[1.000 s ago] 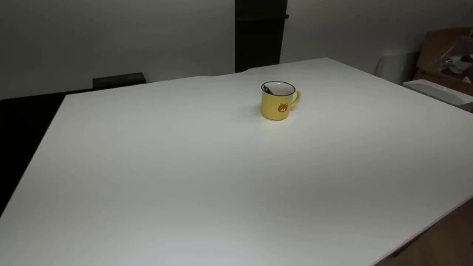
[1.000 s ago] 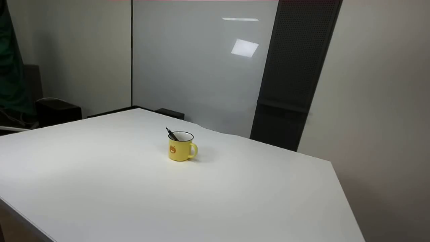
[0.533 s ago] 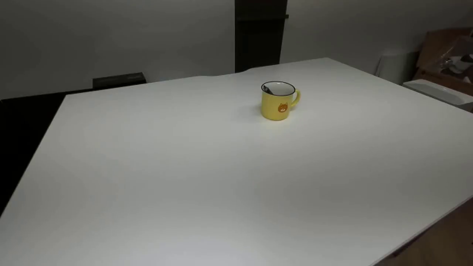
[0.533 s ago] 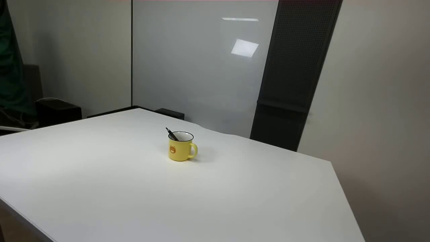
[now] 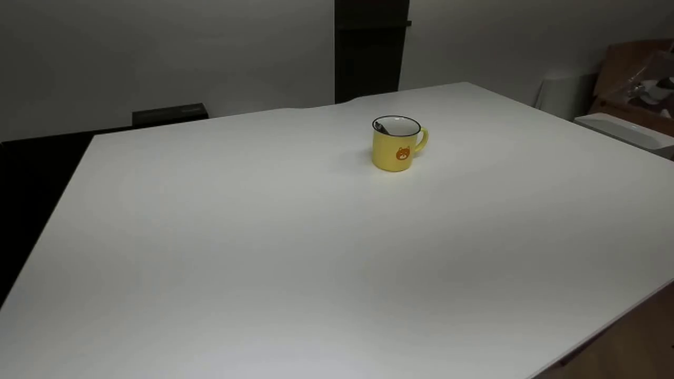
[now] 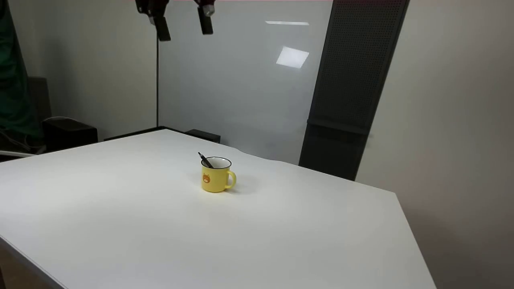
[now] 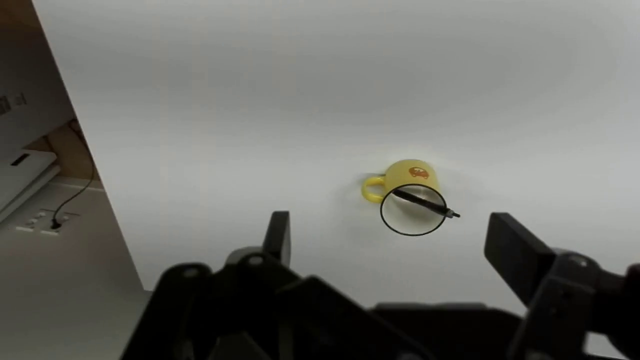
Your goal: Take the pen from the yellow cup and place it on the table
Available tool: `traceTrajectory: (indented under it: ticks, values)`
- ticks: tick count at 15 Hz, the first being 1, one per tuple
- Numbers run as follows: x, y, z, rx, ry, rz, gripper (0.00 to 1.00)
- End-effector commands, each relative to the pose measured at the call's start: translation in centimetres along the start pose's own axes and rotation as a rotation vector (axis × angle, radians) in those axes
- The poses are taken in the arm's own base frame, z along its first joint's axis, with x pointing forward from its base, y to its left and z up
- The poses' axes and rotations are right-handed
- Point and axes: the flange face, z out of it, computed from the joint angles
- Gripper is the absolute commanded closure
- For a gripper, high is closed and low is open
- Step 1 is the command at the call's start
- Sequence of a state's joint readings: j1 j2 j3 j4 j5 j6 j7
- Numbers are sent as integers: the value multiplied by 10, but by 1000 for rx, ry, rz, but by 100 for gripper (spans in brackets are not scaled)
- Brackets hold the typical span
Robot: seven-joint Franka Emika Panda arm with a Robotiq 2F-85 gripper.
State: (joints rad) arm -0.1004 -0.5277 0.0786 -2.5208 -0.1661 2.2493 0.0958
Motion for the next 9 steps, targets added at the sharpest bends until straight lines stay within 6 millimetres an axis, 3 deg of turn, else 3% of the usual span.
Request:
traceTrajectory:
  ticks: [1, 2, 3, 5, 9]
  values:
    - [35, -11, 23, -79, 1, 155, 0]
    - [39, -16, 32, -74, -19, 181, 0]
    - [20, -11, 23, -55, -5, 110, 0]
    - [23, -15, 33, -53, -22, 107, 0]
    - [20, -13, 26, -54, -6, 101, 0]
